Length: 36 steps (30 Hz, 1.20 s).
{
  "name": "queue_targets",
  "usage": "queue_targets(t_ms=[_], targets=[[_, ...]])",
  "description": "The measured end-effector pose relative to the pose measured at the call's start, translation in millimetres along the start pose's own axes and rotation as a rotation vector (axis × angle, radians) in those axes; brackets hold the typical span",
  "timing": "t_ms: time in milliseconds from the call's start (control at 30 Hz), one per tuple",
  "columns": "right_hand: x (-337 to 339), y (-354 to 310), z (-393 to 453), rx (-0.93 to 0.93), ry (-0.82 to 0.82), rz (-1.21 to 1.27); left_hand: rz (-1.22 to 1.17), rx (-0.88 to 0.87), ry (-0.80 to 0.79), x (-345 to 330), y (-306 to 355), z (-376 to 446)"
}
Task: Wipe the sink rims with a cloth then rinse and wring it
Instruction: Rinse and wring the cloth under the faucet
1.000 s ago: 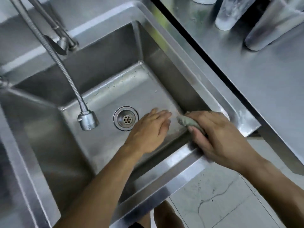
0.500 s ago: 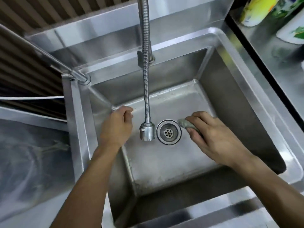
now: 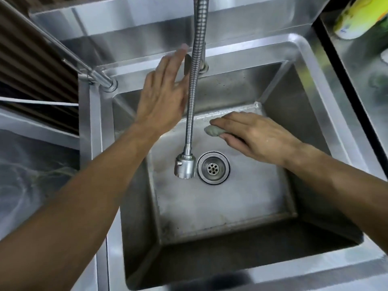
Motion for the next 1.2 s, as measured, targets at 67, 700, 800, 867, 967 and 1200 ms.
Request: queue_targets(t_ms=[67,700,800,867,967,1200], targets=[[7,1,3,0.057,0.023,-0.004,0.065,-0.021,-0.019,-5,4,-1],[-12,-10,-4,0.154,0.060,0.151,-0.073,0.213,-0.247,-23,3,-40],[-13,-12,-7,0.139,0.058,0.172,-0.220,0.299,-0.038,0,13,-76],[-14,-14,-9,0.136,0.060,0.185,-0.293,0.427,0.117,17,17,-102],[-16,-20,-13,0.132,0.055,0.208,-0.384,0.589,0.281,43,34,-138],[-39,-48,-45,0.097,-0.009,0.324,-0.593,0.669,-0.409,26,90,-200]])
Point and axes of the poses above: each hand's wrist, its own z-axis towards the middle knuckle, its own x-axis out of the back of the hand, y = z × x, the point moved 6 cm from there along z, towards the middle knuckle, and after that the axes turned 7 degrees about y, right-handed, at the moved point
